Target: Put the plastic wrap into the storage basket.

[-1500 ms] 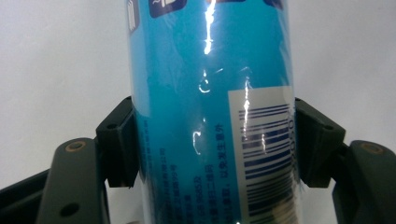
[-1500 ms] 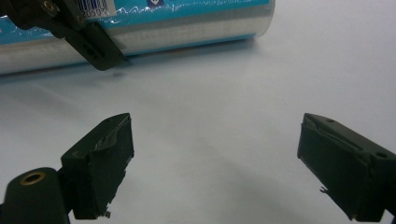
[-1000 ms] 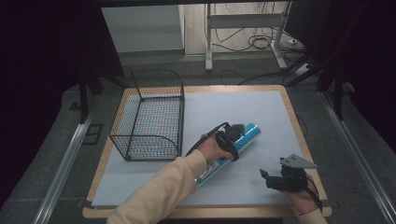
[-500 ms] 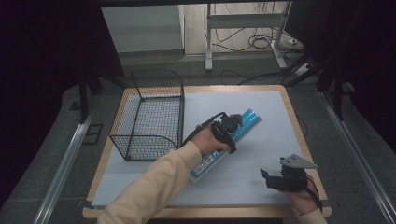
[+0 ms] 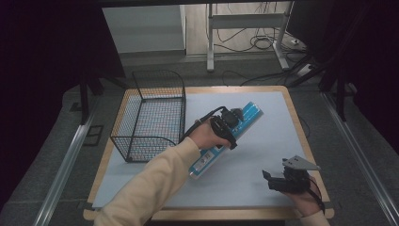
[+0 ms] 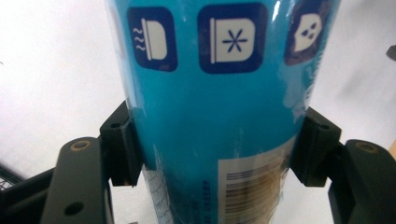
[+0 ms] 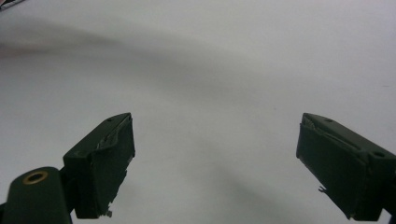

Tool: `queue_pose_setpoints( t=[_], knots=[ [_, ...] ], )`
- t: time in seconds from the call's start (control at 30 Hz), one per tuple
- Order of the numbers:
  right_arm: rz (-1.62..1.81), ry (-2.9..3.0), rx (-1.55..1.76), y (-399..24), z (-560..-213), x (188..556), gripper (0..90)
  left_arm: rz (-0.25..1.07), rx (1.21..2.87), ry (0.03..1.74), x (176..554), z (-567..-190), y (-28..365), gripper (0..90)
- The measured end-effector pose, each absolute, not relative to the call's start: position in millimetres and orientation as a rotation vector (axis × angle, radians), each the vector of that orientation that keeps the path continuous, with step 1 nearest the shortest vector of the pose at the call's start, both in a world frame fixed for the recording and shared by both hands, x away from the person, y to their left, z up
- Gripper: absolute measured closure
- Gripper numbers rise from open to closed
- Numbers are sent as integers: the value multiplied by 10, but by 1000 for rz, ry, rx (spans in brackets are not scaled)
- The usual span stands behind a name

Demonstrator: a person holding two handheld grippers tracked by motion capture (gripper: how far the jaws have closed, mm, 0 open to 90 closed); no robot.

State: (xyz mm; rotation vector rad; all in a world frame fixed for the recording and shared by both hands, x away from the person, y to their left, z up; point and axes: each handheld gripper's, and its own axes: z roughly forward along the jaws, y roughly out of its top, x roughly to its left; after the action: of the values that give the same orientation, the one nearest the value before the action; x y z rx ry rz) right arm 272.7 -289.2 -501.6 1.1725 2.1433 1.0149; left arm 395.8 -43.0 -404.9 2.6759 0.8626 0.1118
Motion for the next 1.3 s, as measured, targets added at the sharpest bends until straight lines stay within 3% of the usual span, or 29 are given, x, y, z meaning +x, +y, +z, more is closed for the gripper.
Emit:
queue_pose_setpoints(
  t=[1.3],
  knots=[
    [1010, 2152, 1172, -2889, -5022, 2728, 119, 218, 2596, 878, 4006, -3567, -191, 318]
  ],
)
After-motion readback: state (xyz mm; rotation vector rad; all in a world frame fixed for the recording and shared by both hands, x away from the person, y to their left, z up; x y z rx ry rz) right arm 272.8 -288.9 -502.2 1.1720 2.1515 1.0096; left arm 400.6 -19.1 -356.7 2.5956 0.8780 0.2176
